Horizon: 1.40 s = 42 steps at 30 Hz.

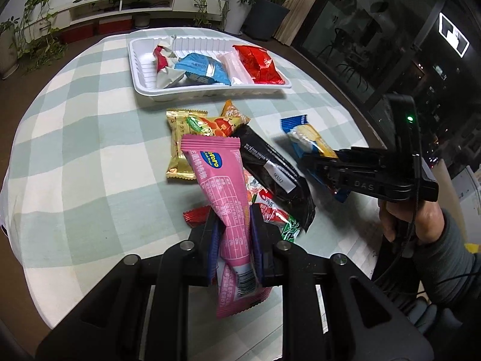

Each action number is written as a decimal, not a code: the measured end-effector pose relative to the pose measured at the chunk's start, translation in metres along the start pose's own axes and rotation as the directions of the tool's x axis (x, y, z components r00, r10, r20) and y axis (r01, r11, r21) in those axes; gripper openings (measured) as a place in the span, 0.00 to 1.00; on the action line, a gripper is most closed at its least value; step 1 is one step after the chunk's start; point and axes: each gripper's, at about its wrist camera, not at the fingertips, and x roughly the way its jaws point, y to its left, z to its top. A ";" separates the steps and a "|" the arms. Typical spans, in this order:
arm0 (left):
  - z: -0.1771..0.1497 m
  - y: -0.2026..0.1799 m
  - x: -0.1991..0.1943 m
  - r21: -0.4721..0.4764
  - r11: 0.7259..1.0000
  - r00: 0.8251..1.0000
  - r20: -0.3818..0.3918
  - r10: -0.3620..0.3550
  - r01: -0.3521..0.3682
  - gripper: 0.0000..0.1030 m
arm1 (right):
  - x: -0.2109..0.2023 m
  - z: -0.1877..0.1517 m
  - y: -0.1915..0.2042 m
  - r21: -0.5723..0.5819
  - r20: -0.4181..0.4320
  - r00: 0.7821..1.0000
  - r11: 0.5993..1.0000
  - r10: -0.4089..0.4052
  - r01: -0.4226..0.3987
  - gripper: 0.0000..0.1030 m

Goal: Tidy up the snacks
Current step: 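Carry the pink and blue packets into the white tray and open both grippers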

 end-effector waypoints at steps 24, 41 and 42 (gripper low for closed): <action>0.176 0.031 -0.026 -0.066 0.998 0.984 0.176 -0.002 0.014 0.17 | -0.117 0.124 -0.049 0.074 0.354 0.933 0.992 0.066 -0.099 0.26; 0.263 0.053 0.116 -0.083 0.995 0.998 0.036 0.053 -0.050 0.17 | 0.048 0.204 -0.020 -0.006 0.126 0.990 0.998 0.068 -0.068 0.26; 0.264 0.054 0.124 -0.082 0.995 0.998 0.025 0.058 -0.056 0.17 | 0.052 0.204 -0.019 -0.009 0.120 0.991 0.998 0.065 -0.065 0.26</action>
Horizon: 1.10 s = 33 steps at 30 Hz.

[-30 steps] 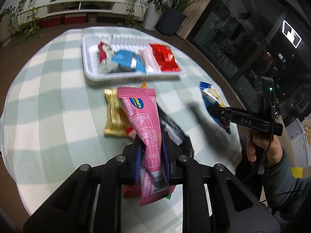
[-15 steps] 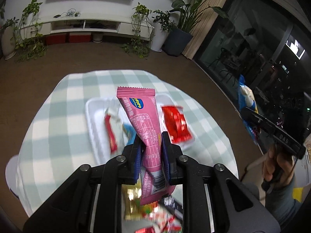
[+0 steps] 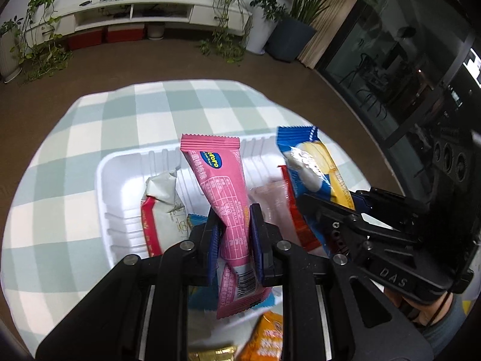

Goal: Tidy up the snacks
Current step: 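Carry the pink and blue packets into the white tray and open both grippers, then grasp the red wrapped candy with the left gripper while the right gripper grasps the black packet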

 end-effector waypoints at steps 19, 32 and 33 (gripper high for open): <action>-0.016 0.012 0.049 -0.006 0.999 0.998 -0.043 0.039 -0.040 0.23 | 0.046 -0.016 -0.004 -0.025 -0.086 0.995 0.999 -0.047 0.045 0.28; -0.022 0.013 0.007 -0.027 0.998 0.998 0.010 0.060 -0.060 0.68 | 0.020 -0.016 -0.007 -0.007 -0.038 0.998 0.999 -0.046 0.046 0.51; -0.024 0.012 0.000 -0.024 0.998 0.998 0.020 0.060 -0.059 0.72 | 0.014 -0.017 -0.008 -0.002 -0.027 0.999 0.999 -0.046 0.046 0.55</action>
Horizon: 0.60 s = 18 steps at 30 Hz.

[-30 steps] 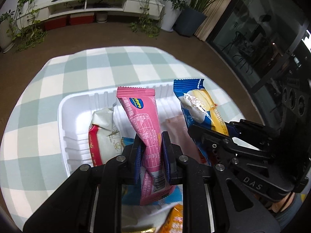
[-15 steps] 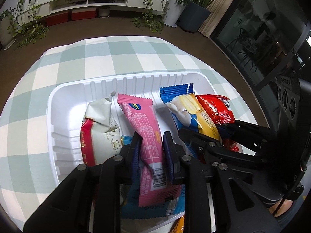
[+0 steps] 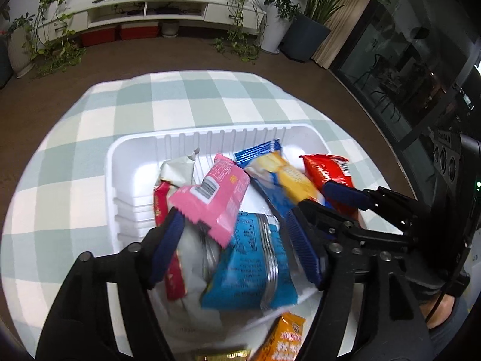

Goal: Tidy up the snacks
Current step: 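Grasp the red wrapped candy with the left gripper while the right gripper grasps the black packet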

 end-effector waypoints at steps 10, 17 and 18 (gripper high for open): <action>-0.046 -0.012 -0.095 0.007 1.000 0.991 0.130 -0.004 0.003 1.00 | -0.091 -0.035 -0.011 0.068 0.119 0.988 0.992 0.095 -0.104 0.78; -0.110 -0.023 -0.150 0.011 1.000 0.984 0.176 -0.003 0.001 1.00 | -0.145 -0.101 -0.009 0.091 0.165 0.972 0.979 0.166 -0.183 0.89; -0.121 -0.024 -0.154 0.012 1.000 0.985 0.174 0.006 -0.008 1.00 | -0.148 -0.110 -0.008 0.098 0.162 0.971 0.977 0.174 -0.192 0.89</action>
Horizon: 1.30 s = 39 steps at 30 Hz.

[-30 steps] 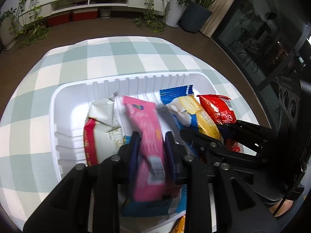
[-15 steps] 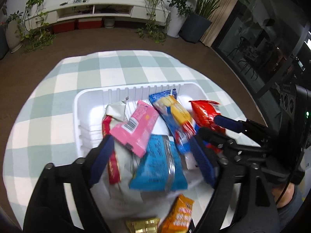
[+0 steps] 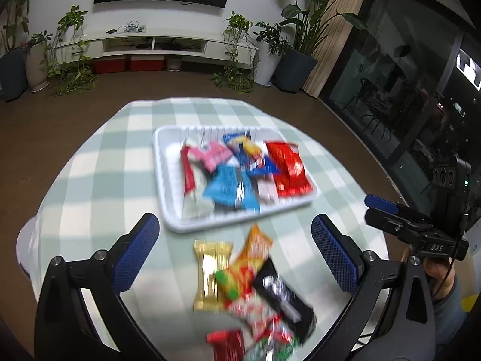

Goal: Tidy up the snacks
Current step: 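Grasp the red wrapped candy with the left gripper while the right gripper grasps the black packet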

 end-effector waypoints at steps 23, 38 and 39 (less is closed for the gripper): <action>-0.153 0.004 0.009 -0.039 0.976 0.956 -0.212 0.201 -0.213 0.98 | -0.023 -0.115 0.041 -0.047 -0.110 0.993 0.998 0.043 -0.049 0.89; -0.152 0.003 0.038 0.053 0.960 0.920 -0.273 0.279 -0.276 0.70 | -0.020 -0.123 0.043 -0.053 -0.121 0.992 0.998 0.035 -0.041 0.89; -0.153 0.002 0.038 0.059 0.958 0.919 -0.273 0.284 -0.279 0.70 | -0.020 -0.124 0.044 -0.058 -0.119 0.992 0.998 0.033 -0.040 0.89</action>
